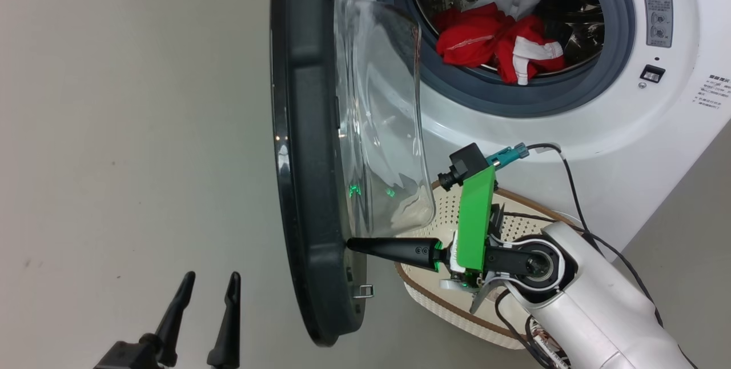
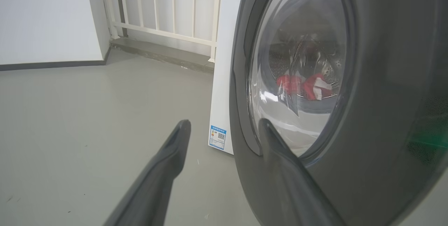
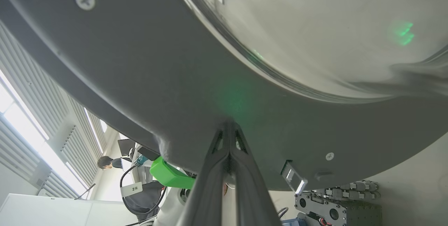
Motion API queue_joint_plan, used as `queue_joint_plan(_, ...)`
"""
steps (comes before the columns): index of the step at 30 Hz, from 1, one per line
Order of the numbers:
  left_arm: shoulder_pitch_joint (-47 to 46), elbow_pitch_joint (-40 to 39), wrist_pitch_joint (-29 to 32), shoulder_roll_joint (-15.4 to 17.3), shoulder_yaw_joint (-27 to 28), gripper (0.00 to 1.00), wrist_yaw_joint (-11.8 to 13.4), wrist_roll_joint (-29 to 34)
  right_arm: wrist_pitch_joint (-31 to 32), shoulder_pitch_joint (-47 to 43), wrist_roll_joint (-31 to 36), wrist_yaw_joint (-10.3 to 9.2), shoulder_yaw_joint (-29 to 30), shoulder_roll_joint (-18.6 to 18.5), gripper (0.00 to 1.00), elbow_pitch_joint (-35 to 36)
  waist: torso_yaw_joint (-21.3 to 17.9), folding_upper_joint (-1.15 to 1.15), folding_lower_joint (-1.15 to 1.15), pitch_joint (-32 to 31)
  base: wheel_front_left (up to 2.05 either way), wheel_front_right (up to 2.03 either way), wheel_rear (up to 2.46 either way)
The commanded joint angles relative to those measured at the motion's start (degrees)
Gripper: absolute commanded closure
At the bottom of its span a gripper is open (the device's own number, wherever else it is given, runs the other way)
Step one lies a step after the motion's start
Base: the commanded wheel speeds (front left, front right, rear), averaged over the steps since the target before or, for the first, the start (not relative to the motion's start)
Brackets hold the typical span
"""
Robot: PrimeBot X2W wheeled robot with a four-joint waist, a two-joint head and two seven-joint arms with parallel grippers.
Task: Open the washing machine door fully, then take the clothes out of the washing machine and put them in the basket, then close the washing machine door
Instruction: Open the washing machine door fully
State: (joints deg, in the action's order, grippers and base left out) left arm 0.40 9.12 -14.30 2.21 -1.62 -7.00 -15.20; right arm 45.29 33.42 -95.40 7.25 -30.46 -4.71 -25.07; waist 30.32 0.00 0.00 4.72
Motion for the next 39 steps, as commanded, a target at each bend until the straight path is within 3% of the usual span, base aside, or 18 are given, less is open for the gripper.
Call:
queue_joint_plan(1, -0.3, -1.7, -0.7, 0.7, 2.1, 0.0, 0.4, -0.1, -0.6, 1.7, -0.4, 0.24, -0.9, 1.8, 1.0, 1.4, 0.0, 0.0, 0.0, 0.0, 0.0, 0.0, 0.0)
queue_joint_plan(5, -0.2, -1.8, -0.7, 0.7, 2.2, 0.0, 0.5, -0.1, -2.1, 1.7, -0.6, 0.24, -1.6, 1.8, 1.0, 1.4, -0.2, 0.0, 0.0, -0.2, 0.0, 0.0, 0.0)
queue_joint_plan(6, -0.2, -1.7, -0.7, 0.7, 2.2, 0.0, 0.4, -0.1, -2.3, 1.6, -0.2, 0.24, -1.7, 1.8, 0.72, 1.4, -0.2, 0.0, 0.0, -0.3, 0.0, 0.0, 0.0)
queue_joint_plan(7, -0.2, -1.6, -0.7, 0.7, 2.1, 0.0, 0.4, -0.1, -2.8, 1.3, 0.2, 0.24, -1.6, 1.8, 0.52, 1.4, -0.3, 0.0, 0.0, -0.4, 0.0, 0.0, 0.0)
queue_joint_plan(8, -0.2, -1.4, -0.7, 0.7, 2.0, 0.0, 0.4, 0.0, -3.6, 1.0, 0.9, 0.24, -1.4, 1.8, 0.0, 1.4, -0.4, 0.0, 0.0, -0.5, 0.0, 0.0, 0.0)
queue_joint_plan(26, -1.0, 1.4, -0.7, 0.7, 3.4, 0.0, -0.3, 1.1, -20.5, -10.0, 9.2, 0.24, 2.9, -4.2, 0.0, 2.0, -4.8, 0.0, 0.0, -2.7, 0.0, 0.0, 0.0)
queue_joint_plan(33, -0.5, 1.8, -0.7, 0.7, 4.3, 0.0, -0.4, 1.5, -27.5, -14.4, 11.3, 0.24, 2.8, -6.4, 0.0, 1.6, -6.3, 0.0, 0.0, -3.5, 0.0, 0.0, 0.0)
queue_joint_plan(39, -0.2, 1.9, -0.7, 0.7, 4.9, 0.0, -0.4, 1.6, -35.8, -16.1, 17.0, 0.24, 0.1, -9.2, 0.0, 1.1, -7.2, 0.0, 0.0, -3.5, 0.0, 0.0, 0.0)
